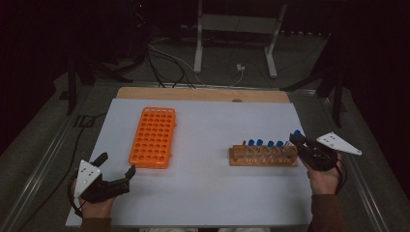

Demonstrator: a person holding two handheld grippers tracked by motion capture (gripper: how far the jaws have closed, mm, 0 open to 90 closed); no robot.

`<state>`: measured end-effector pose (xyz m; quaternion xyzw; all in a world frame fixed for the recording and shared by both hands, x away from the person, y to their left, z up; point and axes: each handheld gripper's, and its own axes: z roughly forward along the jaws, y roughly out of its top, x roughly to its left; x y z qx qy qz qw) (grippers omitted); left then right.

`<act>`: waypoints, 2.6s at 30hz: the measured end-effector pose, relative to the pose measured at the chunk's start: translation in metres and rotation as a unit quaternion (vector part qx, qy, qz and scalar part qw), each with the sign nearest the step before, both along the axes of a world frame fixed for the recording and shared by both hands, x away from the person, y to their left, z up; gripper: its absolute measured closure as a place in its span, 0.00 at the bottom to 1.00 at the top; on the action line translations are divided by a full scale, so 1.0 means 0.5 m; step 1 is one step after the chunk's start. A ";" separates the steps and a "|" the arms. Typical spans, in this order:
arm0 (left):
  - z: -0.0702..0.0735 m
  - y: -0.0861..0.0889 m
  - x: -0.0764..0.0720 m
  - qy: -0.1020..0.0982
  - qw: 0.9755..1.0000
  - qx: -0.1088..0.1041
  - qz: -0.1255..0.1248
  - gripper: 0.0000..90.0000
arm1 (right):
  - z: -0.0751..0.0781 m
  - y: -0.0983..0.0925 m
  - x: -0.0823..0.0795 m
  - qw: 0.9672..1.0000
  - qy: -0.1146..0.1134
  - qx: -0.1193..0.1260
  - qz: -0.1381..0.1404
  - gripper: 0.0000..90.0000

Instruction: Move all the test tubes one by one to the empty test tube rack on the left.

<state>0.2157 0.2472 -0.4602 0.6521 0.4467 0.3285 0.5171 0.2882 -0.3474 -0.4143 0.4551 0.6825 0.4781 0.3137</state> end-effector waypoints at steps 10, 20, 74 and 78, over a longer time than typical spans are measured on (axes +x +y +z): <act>-0.002 -0.001 0.002 0.006 1.000 0.003 0.000 0.00 | 0.020 0.006 -0.004 1.000 0.000 -0.004 0.009 0.85; -0.004 -0.005 0.006 0.015 1.000 0.009 0.000 0.00 | 0.016 0.013 -0.025 1.000 0.006 -0.001 0.021 0.85; 0.053 -0.264 0.123 0.029 0.979 0.010 -0.203 0.06 | 0.027 0.264 0.002 0.982 0.011 0.034 0.187 0.85; 0.048 -0.281 0.132 0.031 0.977 0.011 -0.208 0.07 | 0.026 0.277 0.010 0.981 0.013 0.035 0.192 0.85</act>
